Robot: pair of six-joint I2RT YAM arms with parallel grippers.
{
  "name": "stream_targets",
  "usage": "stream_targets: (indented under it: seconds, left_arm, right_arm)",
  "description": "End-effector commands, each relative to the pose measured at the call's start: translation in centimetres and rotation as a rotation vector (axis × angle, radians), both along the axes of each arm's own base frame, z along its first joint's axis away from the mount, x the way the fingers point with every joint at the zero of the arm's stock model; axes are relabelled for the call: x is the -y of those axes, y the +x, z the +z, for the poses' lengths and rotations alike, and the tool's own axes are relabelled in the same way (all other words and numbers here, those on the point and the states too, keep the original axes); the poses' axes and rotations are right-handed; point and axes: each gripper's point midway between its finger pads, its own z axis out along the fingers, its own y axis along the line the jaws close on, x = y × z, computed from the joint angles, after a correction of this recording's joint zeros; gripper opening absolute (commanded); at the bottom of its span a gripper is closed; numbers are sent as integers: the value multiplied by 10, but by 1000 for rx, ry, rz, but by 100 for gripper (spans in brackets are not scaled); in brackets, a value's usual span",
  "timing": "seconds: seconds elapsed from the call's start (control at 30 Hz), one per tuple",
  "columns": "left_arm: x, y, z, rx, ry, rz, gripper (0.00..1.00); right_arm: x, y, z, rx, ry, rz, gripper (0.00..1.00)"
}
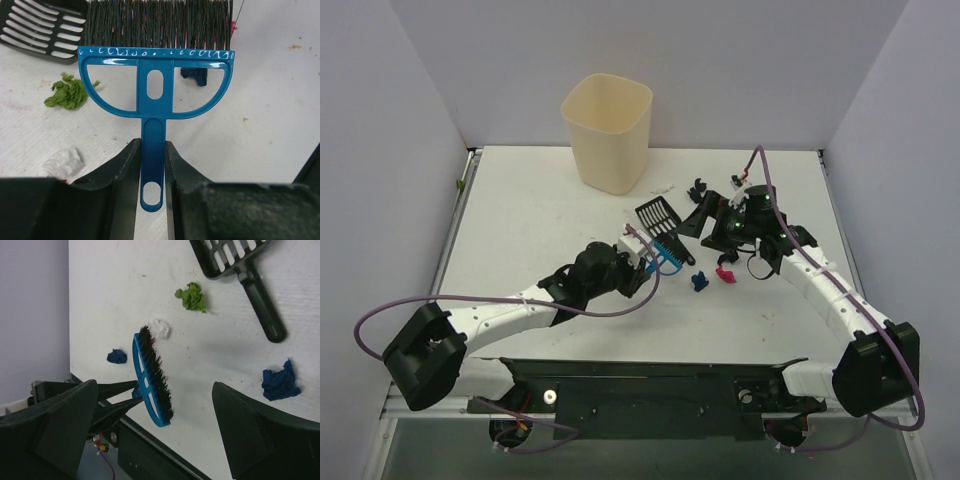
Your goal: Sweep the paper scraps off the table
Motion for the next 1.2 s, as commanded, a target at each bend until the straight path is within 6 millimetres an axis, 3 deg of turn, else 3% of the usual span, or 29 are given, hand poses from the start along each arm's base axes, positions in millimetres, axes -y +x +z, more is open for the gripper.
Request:
stream_targets:
  seconds: [0.0, 0.17, 0.27, 0.3, 0.47, 0.63, 0.87, 1.17]
  left_arm:
    - [27, -8, 36, 128, -51, -123, 30]
    - [33, -13, 33, 141, -24, -128, 30]
    - [33, -10, 35, 143, -35, -103, 30]
    - [30, -6, 35, 137, -39, -63, 30]
    - [25, 11, 48, 89, -86, 85, 30]
    - [34, 10, 59, 73, -134, 86, 30]
    - [37, 11, 60, 62, -142, 89, 30]
    - [42, 9, 66, 48, -167, 77, 30]
  right_arm:
    - [-25, -16, -4, -95, 62, 125, 90]
    - [-24, -25, -21, -141, 15, 145, 88]
    - [-17, -26, -19, -109, -9, 120, 86]
    - [-9, -24, -25, -99, -41, 81, 86]
    - [20, -21, -16, 33, -75, -90, 88]
    - [6, -22, -4, 63, 71, -93, 87]
    - [-7, -24, -7, 67, 94, -58, 80]
    - [-29, -22, -13, 56, 81, -11, 57]
